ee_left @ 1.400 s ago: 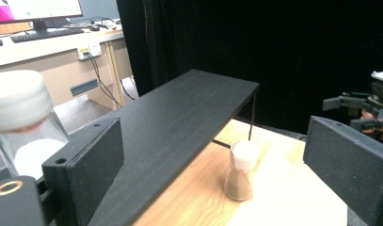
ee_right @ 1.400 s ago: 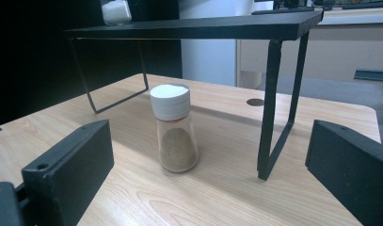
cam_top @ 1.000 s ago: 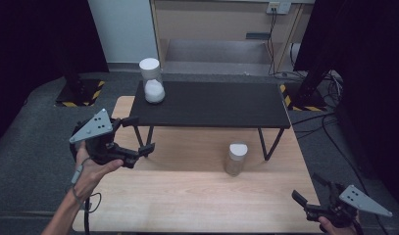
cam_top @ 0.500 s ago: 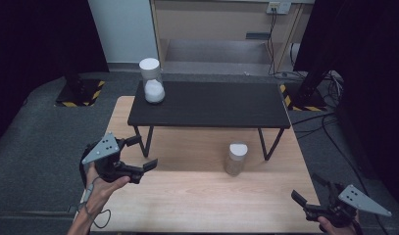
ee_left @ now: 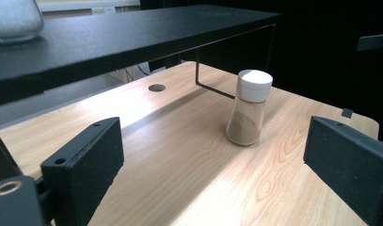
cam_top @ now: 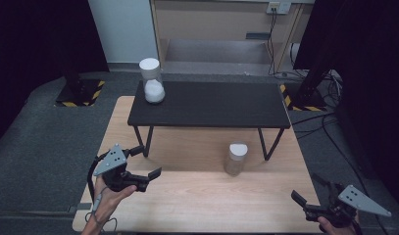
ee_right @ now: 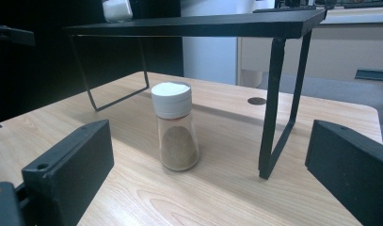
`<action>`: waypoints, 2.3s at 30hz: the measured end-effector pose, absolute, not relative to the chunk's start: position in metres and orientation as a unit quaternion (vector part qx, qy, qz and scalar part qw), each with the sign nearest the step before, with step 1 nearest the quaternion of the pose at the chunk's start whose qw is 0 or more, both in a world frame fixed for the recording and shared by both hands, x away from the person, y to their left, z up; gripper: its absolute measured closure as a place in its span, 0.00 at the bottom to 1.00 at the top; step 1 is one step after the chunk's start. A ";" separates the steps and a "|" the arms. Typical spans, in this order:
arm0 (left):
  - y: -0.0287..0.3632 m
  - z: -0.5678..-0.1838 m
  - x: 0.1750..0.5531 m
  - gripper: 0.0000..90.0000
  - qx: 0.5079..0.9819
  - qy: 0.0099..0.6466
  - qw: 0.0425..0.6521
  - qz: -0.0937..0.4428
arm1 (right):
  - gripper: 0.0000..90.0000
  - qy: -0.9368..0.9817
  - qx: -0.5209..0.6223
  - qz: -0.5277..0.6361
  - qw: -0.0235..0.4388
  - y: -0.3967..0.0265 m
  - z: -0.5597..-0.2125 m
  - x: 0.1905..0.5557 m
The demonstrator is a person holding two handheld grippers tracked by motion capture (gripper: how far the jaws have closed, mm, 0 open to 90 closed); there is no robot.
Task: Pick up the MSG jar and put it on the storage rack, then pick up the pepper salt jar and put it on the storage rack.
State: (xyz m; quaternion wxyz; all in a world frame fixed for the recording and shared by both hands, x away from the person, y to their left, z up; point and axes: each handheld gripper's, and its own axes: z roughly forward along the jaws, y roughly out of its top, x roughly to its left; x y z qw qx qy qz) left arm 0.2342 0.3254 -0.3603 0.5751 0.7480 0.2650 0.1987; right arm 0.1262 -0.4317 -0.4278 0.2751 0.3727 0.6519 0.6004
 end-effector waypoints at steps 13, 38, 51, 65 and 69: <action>0.325 -0.368 0.228 0.05 0.745 0.269 0.573 0.212 | 0.02 0.651 0.374 0.599 0.278 -0.431 -0.428 0.126; 0.346 -0.380 0.206 0.01 0.711 0.315 0.576 0.251 | 0.02 0.651 0.377 0.596 0.280 -0.431 -0.428 0.127; 0.349 -0.384 0.206 0.01 0.704 0.312 0.589 0.244 | 0.02 0.651 0.375 0.597 0.280 -0.431 -0.428 0.129; 0.349 -0.384 0.207 0.01 0.706 0.308 0.590 0.241 | 0.02 0.650 0.373 0.598 0.283 -0.432 -0.429 0.127; 0.349 -0.384 0.207 0.01 0.707 0.305 0.591 0.241 | 0.02 0.650 0.372 0.600 0.283 -0.432 -0.429 0.127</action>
